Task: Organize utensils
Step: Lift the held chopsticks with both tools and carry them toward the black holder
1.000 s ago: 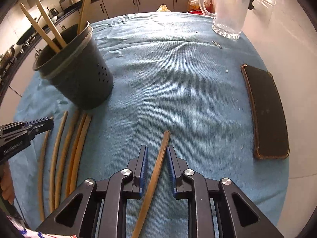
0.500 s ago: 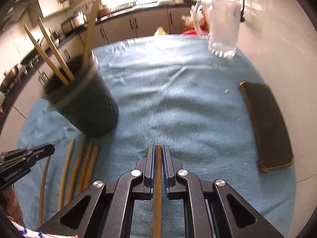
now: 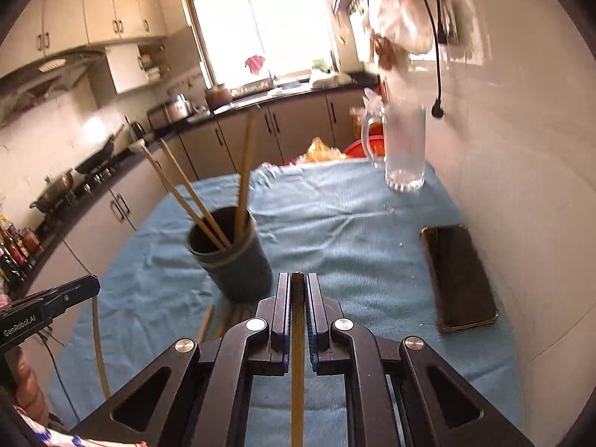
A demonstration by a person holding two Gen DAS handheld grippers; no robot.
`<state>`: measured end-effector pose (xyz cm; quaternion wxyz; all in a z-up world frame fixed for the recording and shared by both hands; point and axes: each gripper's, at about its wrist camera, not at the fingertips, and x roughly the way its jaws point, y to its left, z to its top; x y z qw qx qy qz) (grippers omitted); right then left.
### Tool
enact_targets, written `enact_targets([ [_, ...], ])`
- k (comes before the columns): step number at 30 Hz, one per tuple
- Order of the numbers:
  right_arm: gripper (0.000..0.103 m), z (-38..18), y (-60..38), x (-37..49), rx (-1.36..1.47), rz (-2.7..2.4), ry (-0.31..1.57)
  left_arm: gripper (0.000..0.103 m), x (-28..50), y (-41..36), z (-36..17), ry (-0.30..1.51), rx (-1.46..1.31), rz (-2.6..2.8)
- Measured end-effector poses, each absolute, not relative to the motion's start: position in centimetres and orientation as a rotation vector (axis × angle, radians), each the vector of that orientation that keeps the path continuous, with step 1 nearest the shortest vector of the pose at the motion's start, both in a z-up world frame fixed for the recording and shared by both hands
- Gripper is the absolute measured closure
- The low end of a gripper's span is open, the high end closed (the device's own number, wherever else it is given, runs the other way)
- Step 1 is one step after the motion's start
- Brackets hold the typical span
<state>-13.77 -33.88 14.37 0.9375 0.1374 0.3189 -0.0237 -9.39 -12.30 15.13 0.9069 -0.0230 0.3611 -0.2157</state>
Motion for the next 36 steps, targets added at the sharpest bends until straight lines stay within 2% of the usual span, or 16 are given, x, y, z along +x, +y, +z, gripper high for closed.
enact_targets([
  [20, 0.095, 19.7, -31.2, -21.9, 0.206, 0.015, 0.496, 0.098, -19.1, -10.2, 20.3, 0.537, -0.077, -0.445],
  [36, 0.095, 21.6, -30.7, -22.5, 0.213, 0.032, 0.437, 0.098, -20.2, -10.4, 22.3, 0.493, -0.05, -0.46],
])
